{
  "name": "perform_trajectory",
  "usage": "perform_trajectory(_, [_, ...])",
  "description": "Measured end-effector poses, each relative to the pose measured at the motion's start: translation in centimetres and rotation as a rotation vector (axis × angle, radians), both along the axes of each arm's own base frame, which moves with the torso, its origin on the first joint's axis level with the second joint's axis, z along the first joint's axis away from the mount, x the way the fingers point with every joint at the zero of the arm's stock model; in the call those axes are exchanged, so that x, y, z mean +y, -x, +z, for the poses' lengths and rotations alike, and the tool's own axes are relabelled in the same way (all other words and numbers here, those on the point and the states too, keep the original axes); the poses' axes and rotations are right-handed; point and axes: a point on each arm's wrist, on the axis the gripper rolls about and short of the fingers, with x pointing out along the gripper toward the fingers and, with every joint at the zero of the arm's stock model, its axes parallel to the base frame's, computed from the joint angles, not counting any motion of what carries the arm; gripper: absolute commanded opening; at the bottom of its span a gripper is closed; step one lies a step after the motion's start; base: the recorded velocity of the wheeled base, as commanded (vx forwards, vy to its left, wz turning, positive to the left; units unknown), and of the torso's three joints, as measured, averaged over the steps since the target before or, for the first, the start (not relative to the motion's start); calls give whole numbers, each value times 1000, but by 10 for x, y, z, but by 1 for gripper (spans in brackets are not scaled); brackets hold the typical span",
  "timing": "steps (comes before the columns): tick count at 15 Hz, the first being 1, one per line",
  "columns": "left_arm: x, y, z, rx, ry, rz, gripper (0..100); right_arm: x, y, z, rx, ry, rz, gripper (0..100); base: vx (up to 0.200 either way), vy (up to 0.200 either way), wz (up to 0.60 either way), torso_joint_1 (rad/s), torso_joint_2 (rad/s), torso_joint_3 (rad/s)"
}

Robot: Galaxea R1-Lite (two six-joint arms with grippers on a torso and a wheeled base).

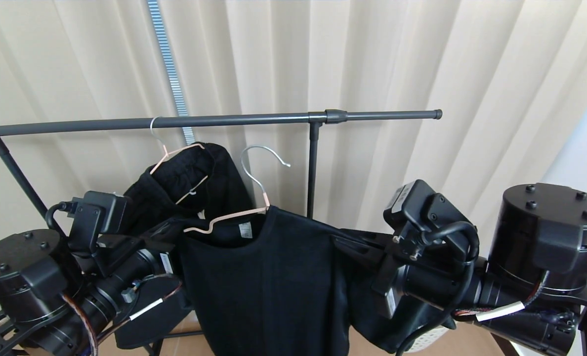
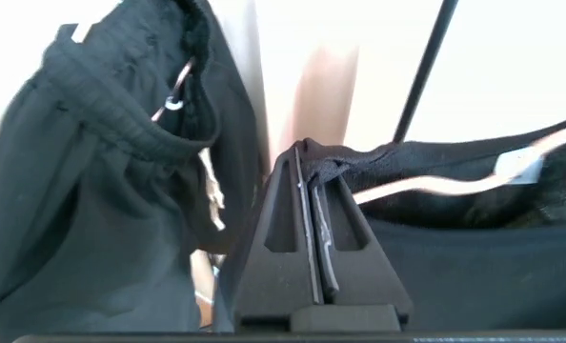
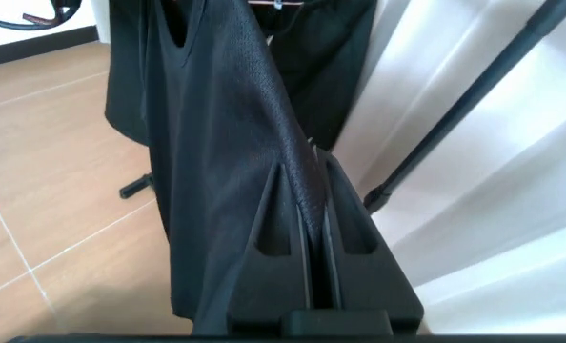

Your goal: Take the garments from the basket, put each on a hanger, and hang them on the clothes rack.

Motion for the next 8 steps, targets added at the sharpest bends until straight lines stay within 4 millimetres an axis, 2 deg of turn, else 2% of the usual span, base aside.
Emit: perform_trajectory(8, [-19,21,6,-22,13,-115,0,11,-7,-5,-46,-31,-67,0,0,0,0,0,0,0])
